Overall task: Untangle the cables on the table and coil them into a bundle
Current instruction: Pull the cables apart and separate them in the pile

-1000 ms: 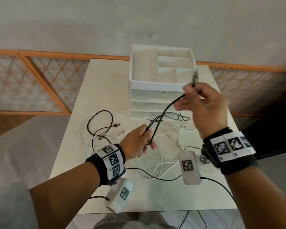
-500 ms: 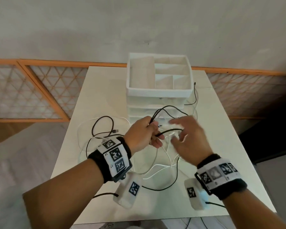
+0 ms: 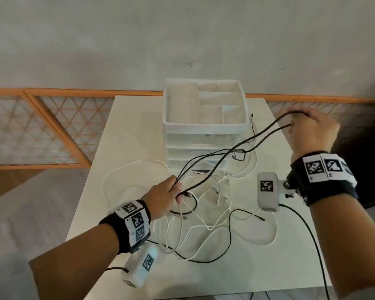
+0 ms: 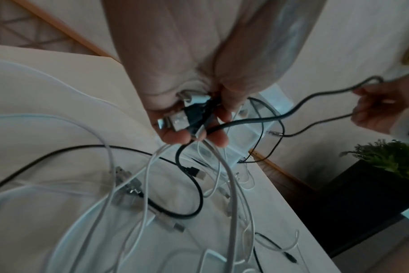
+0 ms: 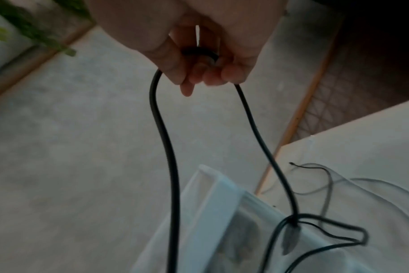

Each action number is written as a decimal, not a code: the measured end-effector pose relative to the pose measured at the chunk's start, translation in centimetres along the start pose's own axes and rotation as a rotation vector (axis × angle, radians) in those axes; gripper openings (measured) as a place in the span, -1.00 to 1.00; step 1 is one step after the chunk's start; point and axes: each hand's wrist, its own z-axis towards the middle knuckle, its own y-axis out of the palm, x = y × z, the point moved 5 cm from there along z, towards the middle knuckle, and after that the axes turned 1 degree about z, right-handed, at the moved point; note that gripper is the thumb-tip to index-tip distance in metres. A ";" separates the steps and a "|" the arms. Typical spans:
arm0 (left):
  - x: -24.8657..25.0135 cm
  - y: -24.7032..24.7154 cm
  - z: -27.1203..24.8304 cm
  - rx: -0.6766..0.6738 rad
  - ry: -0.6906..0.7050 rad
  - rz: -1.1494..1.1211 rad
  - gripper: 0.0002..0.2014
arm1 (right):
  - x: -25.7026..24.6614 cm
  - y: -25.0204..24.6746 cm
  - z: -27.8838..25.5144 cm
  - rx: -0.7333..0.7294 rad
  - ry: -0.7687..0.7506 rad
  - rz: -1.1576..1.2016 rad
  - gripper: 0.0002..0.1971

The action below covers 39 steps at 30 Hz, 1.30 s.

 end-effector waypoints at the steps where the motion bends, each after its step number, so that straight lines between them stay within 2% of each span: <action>1: 0.2 -0.5 -0.1 0.007 0.006 0.001 -0.72 | 0.5 0.0 0.2 -0.032 -0.002 -0.080 -0.75; 4: 1.4 -2.1 -0.3 0.048 0.032 -0.093 -0.69 | 2.6 1.1 -0.9 -0.281 -0.041 -0.556 -0.49; 6: 2.9 -3.2 -0.4 0.073 0.066 -0.150 -0.67 | 3.0 1.8 -3.3 -0.345 -0.115 -0.661 -0.28; 7: 3.9 -3.7 -0.5 0.073 0.092 -0.168 -0.66 | 2.8 2.4 -4.8 -0.380 -0.228 -0.651 -0.23; 9: 5.9 -4.1 -0.6 0.048 0.141 -0.218 -0.67 | 2.5 4.4 -8.4 -0.532 -0.488 -0.643 -0.29; 11: 7.8 -4.2 -0.7 0.015 0.179 -0.303 -0.69 | 3.3 6.3 -11.1 -0.692 -0.635 -0.664 -0.55; 12: 8.6 -4.2 -0.8 0.006 0.196 -0.343 -0.70 | 3.6 6.9 -11.4 -0.705 -0.644 -0.668 -0.72; 13: 9.1 -4.3 -0.8 0.003 0.210 -0.369 -0.70 | 3.5 7.1 -11.3 -0.688 -0.626 -0.641 -0.85; 16: 8.8 -4.6 -0.6 0.006 0.206 -0.376 -0.70 | 1.9 6.4 -8.4 -0.512 -0.562 -0.501 -0.87; 17: 8.3 -4.6 -0.6 0.006 0.193 -0.357 -0.69 | 1.2 5.8 -7.1 -0.460 -0.512 -0.469 -0.84; 20: 6.4 -4.0 -0.4 -0.010 0.144 -0.288 -0.71 | -0.2 4.3 -3.8 -0.371 -0.315 -0.415 -0.53; 22: 5.2 -3.6 -0.4 -0.026 0.120 -0.240 -0.72 | -0.1 4.0 -3.0 -0.337 -0.226 -0.369 -0.40; 24: 4.1 -3.5 -0.3 -0.035 0.095 -0.201 -0.71 | 0.3 3.9 -3.1 -0.336 -0.159 -0.363 -0.36; 28: 2.9 -4.7 -0.3 0.031 0.031 -0.265 -0.70 | 2.1 3.1 -2.5 -0.336 -0.041 -0.418 -0.45; 31: 2.1 -6.0 -0.7 0.054 0.002 -0.296 -0.69 | 4.9 1.4 -0.3 -0.232 0.048 -0.554 -0.39; 34: 1.5 -6.5 -0.9 0.048 -0.012 -0.280 -0.68 | 7.4 1.3 0.6 -0.263 0.131 -0.643 -0.29; 37: 1.7 -5.9 -0.7 0.048 0.002 -0.185 -0.67 | 6.9 2.5 1.0 -0.327 0.118 -0.513 0.00; 38: 1.7 -5.6 -0.6 0.052 0.007 -0.162 -0.67 | 5.9 3.1 1.6 -0.343 0.082 -0.443 0.00; 39: 1.8 -5.2 -0.5 0.056 0.003 -0.150 -0.68 | 4.3 3.7 1.9 -0.358 0.019 -0.378 -0.12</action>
